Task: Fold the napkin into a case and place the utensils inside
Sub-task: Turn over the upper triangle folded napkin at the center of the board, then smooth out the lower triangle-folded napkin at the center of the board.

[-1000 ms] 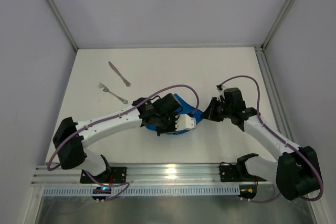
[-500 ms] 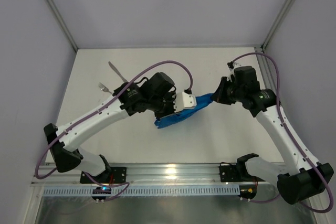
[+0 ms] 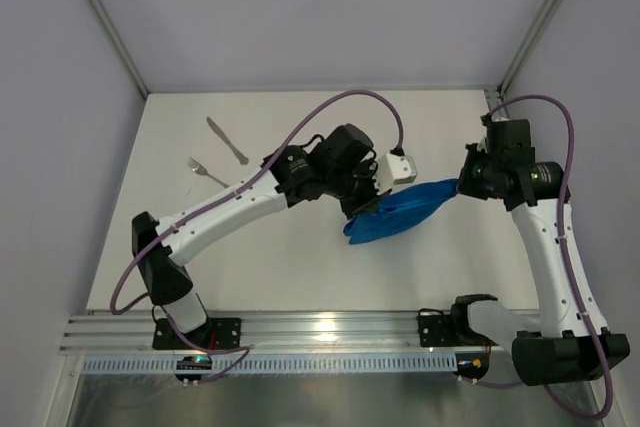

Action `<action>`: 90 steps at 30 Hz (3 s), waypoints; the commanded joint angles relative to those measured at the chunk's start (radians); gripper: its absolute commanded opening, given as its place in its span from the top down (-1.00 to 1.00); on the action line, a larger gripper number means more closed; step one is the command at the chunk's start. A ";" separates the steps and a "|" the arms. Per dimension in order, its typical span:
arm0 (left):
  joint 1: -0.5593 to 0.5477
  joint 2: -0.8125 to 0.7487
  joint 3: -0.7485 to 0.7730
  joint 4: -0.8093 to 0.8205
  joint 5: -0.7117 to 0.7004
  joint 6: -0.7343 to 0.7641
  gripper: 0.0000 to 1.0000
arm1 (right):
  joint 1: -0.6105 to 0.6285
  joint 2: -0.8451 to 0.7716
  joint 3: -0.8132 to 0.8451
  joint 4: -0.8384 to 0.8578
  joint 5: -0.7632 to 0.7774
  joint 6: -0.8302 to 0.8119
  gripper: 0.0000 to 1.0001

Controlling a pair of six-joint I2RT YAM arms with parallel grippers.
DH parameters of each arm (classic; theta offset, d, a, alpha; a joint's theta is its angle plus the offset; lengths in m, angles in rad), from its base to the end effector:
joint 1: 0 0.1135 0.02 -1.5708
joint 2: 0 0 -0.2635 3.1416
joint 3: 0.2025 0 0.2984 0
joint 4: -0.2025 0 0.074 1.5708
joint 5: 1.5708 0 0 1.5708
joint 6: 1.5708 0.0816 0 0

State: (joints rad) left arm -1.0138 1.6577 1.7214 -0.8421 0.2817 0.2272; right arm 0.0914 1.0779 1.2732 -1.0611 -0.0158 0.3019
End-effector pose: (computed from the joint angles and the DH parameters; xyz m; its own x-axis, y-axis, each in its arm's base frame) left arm 0.2130 -0.3849 0.3475 -0.1544 0.6572 -0.7377 0.9800 0.1968 -0.0298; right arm 0.2700 0.0260 0.3427 -0.7543 0.2294 -0.6151 0.1287 0.9704 0.2042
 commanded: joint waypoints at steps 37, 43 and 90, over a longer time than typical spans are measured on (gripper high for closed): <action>0.153 0.432 0.275 0.418 0.198 -0.581 1.00 | 0.051 0.799 0.649 -0.171 0.461 -0.031 0.92; 0.319 0.360 -0.027 0.560 0.215 -0.620 1.00 | 0.172 1.035 0.863 -0.100 0.404 0.041 0.92; 0.672 0.152 -0.537 0.660 0.007 -0.717 -0.13 | 0.381 0.352 -0.211 0.545 0.200 0.266 -0.37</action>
State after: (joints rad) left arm -0.3447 1.8793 1.1645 -0.1627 0.3111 -0.5537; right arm 0.4694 1.4971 1.1233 -0.5953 0.1799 0.5133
